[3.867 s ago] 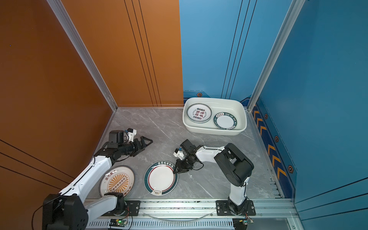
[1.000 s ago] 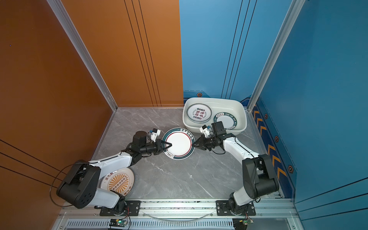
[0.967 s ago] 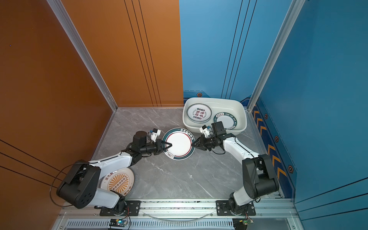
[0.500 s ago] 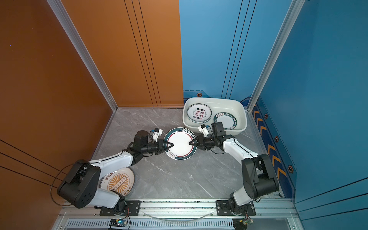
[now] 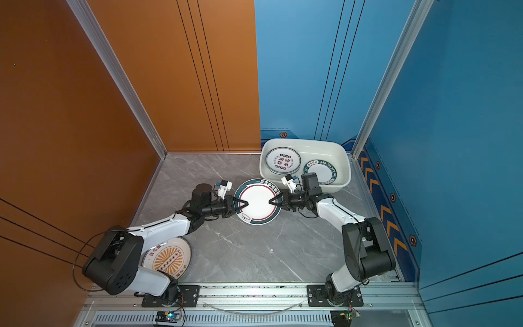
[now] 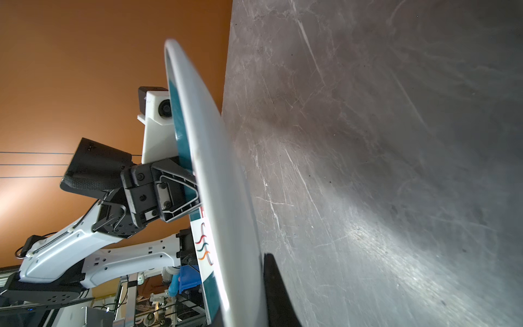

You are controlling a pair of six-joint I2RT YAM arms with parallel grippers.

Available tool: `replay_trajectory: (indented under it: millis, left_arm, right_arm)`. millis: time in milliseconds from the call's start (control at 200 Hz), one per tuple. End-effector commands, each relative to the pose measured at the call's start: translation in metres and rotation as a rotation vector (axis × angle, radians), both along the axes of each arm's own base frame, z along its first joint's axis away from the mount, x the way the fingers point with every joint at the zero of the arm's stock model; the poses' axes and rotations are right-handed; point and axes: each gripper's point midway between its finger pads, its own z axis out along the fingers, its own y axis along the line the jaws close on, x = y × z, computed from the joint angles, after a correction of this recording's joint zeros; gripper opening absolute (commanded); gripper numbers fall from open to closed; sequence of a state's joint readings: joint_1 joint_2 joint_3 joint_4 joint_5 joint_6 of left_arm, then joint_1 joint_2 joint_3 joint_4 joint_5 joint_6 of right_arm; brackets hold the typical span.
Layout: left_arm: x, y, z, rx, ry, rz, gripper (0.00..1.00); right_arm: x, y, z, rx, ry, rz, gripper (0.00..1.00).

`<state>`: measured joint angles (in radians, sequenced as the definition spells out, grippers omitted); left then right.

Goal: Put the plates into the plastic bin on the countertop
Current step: 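Grasp the tilted plate rim with the left gripper while the right holds it, then carry the plate into the white bin with the right gripper while the left releases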

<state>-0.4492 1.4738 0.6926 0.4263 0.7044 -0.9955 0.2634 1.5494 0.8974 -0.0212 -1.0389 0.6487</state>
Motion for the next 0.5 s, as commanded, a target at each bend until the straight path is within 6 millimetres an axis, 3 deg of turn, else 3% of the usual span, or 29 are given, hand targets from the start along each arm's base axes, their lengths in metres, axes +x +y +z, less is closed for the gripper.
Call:
replay_trajectory:
  millis: [0, 300, 496]
  left_arm:
    - [-0.013, -0.024, 0.008, -0.002, -0.055, -0.104, 0.25]
    - [-0.014, -0.020, 0.019, 0.004, -0.085, -0.092, 0.62]
    - [-0.019, -0.006, 0.029, 0.072, -0.114, -0.077, 0.99]
  right_arm:
    - [-0.003, 0.014, 0.018, 0.047, -0.033, 0.037, 0.00]
    - [0.027, -0.007, 0.033, 0.044, -0.020, -0.086, 0.00]
    - [0.052, -0.021, 0.041, -0.008, -0.012, -0.147, 0.00]
